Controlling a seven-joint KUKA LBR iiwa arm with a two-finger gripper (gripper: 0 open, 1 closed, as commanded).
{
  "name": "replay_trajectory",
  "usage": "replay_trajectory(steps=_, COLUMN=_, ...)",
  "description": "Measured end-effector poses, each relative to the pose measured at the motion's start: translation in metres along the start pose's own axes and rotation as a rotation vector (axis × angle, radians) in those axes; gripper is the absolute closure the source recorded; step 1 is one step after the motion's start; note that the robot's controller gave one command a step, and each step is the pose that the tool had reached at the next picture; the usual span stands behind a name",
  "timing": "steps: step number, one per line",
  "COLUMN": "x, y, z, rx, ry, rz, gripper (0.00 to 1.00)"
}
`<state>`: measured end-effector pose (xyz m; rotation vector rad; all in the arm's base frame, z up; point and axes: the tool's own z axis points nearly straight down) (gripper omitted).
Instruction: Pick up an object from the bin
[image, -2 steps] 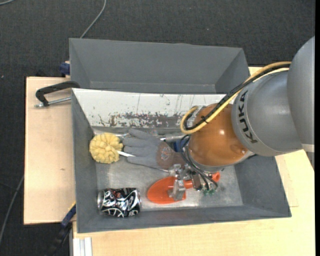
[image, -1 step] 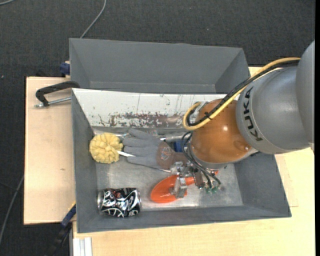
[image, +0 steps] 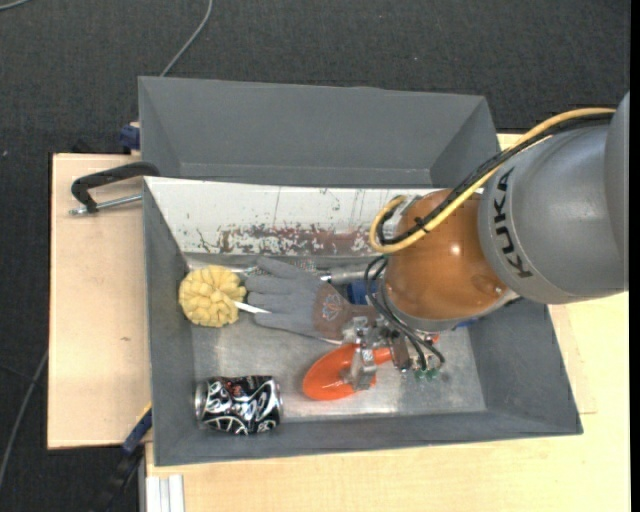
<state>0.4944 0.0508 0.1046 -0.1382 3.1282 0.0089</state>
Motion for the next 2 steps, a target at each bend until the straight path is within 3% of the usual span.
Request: replay_trajectory(steps=2, x=0.0, y=0.0, z=-0.018, rx=-0.001, ry=0.001, rz=0.0, gripper=1.0)
